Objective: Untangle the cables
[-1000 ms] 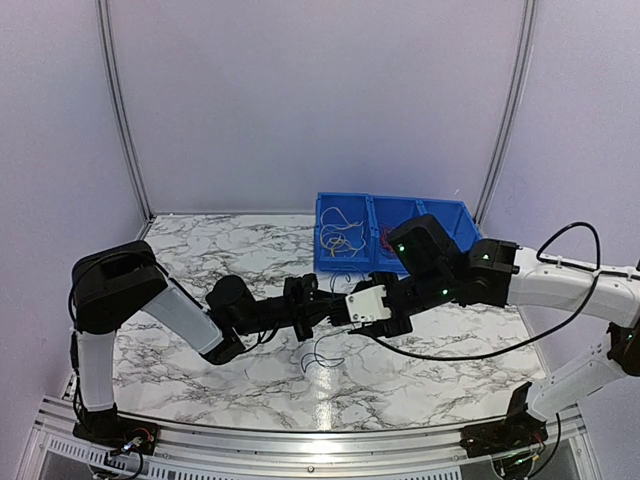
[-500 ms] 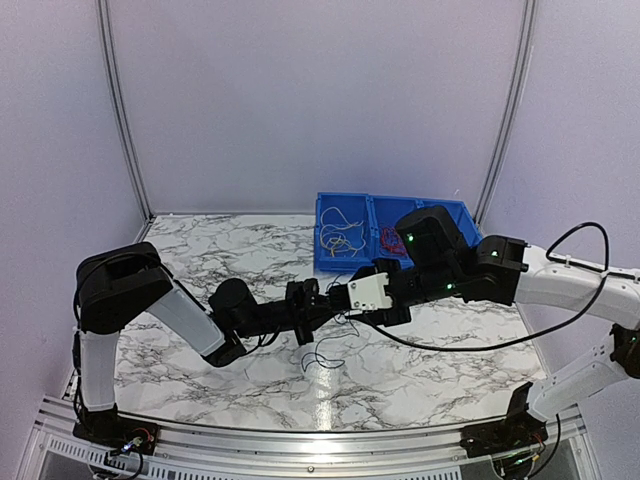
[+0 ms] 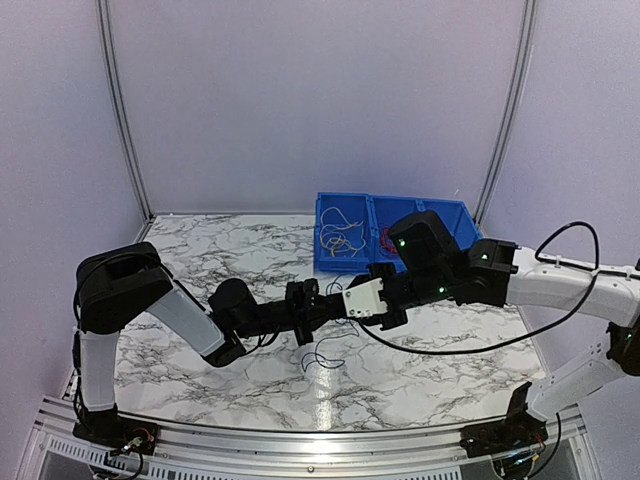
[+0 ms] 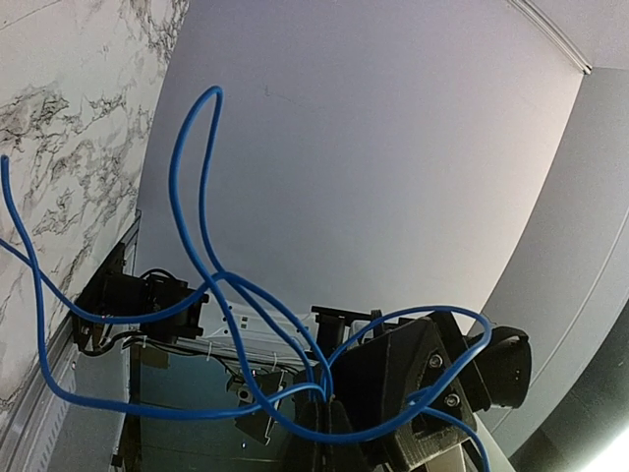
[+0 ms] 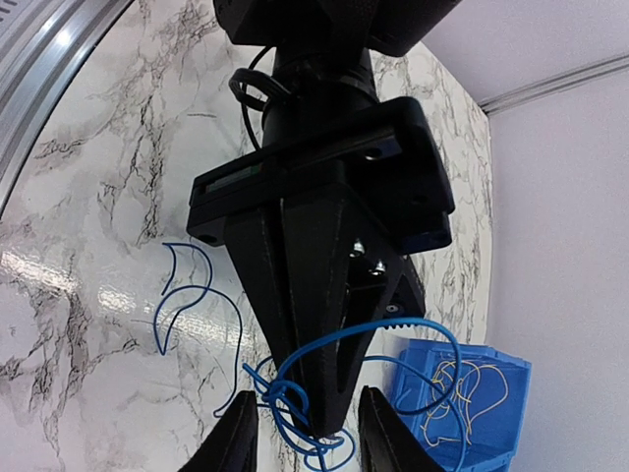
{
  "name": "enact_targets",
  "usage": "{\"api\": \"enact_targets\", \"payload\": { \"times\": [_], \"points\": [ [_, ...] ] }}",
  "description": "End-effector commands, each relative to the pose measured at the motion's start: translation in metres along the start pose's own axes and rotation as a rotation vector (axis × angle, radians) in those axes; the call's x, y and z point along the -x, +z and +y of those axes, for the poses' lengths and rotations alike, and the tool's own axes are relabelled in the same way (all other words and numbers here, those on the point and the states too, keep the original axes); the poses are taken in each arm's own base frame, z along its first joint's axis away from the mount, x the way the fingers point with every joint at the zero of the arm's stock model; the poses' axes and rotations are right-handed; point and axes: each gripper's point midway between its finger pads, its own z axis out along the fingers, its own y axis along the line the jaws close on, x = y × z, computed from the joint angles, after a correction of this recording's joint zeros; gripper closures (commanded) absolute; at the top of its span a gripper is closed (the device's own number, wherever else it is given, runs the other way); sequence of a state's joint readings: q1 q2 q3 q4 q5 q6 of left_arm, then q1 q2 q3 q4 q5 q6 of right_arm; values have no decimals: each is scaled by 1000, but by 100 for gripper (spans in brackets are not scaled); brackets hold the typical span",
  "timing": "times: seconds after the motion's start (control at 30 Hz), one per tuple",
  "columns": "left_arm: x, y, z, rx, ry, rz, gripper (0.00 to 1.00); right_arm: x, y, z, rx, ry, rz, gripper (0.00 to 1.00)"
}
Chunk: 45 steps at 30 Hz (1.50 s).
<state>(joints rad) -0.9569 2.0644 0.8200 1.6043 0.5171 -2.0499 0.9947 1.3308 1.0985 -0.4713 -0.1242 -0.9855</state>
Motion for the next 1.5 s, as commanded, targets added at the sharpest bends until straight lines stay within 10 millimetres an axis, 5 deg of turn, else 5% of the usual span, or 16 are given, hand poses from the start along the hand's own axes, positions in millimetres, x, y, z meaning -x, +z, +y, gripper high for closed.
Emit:
{"api": "enact_targets", "payload": {
  "times": [0.0,0.1,0.33,0.6,0.8,0.97,1.13,1.47],
  "points": [
    [-22,0,-28,-78,33,75,100,-2,7,8,36,-22,7,64],
    [-22,0,-28,-76,36,74,100,-3,12,7,34,-30,10,67],
    [-20,-2,-26,-72,34,68,100,2,15,-1,20,-26,2,99],
    [16,-31,0,33,109,-93,77,20,-1,-11,25,109,-76,100],
    [53,-82,18,291,533,-317,72,18,-15,-30,126,482,-280,100],
    [24,-101,-14,396,1089,-371,68,-2,-2,-16,302,742,-421,100],
    [-17,-85,-32,464,1471,-322,59,-13,0,-25,435,921,-553,100],
    [-1,-56,-6,545,1494,-241,58,-9,0,-22,493,937,-582,100]
  ]
}}
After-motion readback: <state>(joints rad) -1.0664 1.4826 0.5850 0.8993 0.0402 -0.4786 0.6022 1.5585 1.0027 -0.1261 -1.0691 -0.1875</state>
